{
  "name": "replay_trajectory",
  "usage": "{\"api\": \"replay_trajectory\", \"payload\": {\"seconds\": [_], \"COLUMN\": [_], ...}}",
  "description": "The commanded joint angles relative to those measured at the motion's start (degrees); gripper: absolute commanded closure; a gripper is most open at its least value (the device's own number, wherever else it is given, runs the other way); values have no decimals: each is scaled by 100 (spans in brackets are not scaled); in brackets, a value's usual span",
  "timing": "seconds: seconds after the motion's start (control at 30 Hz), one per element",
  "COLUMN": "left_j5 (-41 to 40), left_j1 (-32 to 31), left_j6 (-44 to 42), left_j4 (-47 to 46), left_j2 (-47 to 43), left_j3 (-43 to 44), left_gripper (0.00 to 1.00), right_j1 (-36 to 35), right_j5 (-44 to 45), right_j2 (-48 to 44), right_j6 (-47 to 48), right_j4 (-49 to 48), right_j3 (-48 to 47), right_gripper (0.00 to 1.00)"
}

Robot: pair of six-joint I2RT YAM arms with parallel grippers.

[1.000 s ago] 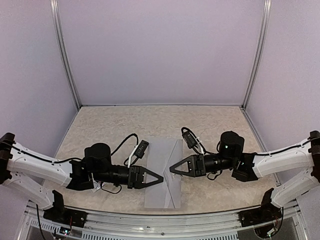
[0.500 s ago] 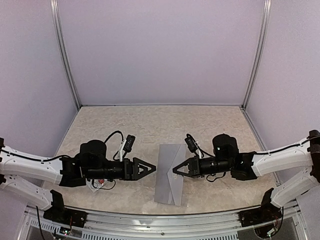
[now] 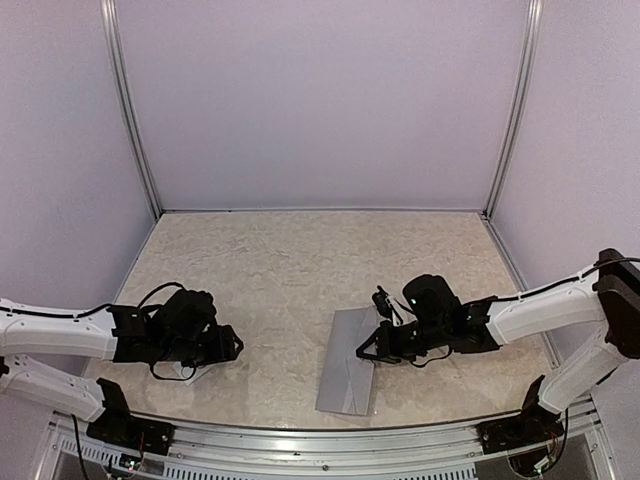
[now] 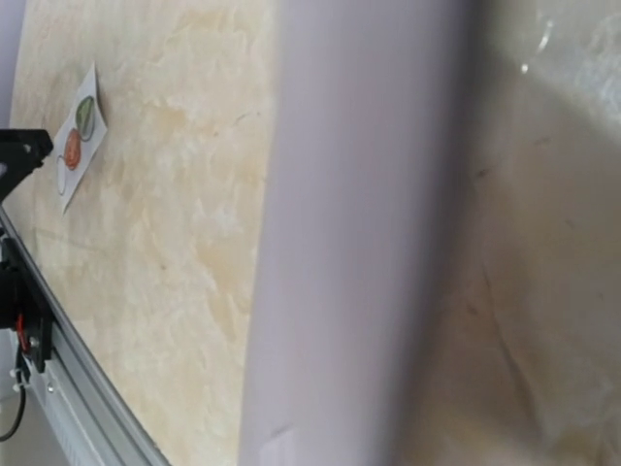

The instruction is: Place the letter into the envelope and seal it

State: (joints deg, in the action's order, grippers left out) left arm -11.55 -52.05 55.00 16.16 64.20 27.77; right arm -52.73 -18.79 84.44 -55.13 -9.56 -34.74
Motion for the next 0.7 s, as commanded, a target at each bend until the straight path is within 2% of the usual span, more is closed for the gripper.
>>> {"api": "replay_trajectory", "payload": {"seconds": [0.0, 0.17, 0.37, 0.67], "left_j5": [-879, -1323, -1504, -1601], "left_j1": [-12, -54, -57, -7], "left_j6": [-333, -572, -815, -1052], "left_j4": [901, 1244, 1196, 1003], "left_j2": [229, 572, 920, 1261], "left_j3": [304, 512, 602, 651], "left_gripper": [36, 43, 55, 61], "right_j1": [13, 8, 8, 8], "right_j5": [172, 124, 42, -75], "right_j2": [106, 116, 164, 213], "right_j6": [88, 44, -10, -49], "right_j4": [228, 132, -11, -121], "right_j3": [-90, -38, 10, 42], "right_gripper": [100, 100, 100, 100]}}
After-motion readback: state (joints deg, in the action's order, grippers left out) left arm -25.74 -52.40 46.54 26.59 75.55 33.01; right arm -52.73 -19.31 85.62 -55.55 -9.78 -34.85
